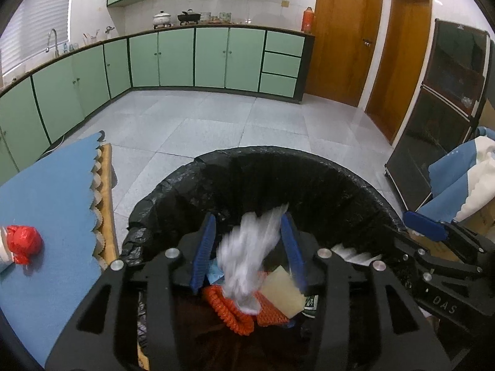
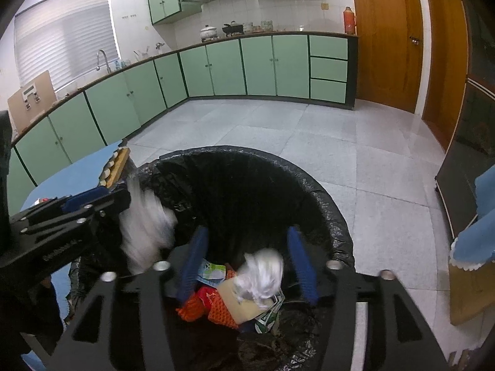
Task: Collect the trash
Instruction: 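Open both tools to drop the tissues into the bin, then move both tools back over the table toward the red bag and paper cup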
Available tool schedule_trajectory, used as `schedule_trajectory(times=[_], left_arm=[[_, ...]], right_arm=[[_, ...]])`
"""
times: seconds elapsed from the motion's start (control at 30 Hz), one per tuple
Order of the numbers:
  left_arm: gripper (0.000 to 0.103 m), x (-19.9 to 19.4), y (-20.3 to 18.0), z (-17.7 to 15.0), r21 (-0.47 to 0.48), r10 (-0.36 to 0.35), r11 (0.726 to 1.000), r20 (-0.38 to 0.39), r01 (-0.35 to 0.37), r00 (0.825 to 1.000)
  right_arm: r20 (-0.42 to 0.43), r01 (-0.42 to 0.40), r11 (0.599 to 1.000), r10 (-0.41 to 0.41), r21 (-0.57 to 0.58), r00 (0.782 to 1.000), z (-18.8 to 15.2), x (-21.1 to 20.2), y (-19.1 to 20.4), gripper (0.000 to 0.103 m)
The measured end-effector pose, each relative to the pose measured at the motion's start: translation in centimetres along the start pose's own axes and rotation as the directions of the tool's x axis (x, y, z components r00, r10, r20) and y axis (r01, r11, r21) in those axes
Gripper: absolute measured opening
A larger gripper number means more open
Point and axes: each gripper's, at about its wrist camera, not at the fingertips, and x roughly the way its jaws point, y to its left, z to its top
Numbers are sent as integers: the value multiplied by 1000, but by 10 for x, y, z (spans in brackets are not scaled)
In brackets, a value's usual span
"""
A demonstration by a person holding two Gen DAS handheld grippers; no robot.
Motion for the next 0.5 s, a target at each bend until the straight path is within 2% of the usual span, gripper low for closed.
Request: schedule_trajectory(times=[0.03,0.1,0.17,0.5], left_arm=[[48,-2,1,0,-1,3,1000,3,-3,1000],[57,-7,4,0,-5,11,1000,13,-10,1000],[64,-16,10,0,-12,21,1000,31,-21,999],[73,-66,41,-1,-18,77,997,112,-75,991]], right_arm=[[3,3,1000,-3,1,1000,0,-1,0,70],[12,8,1000,-8,2,1000,-1,-4,1,83],[23,13,1000,-13,1,1000,-2,-8,4,89],[75,-27,999,28,-25,997,6,-32,33,92]])
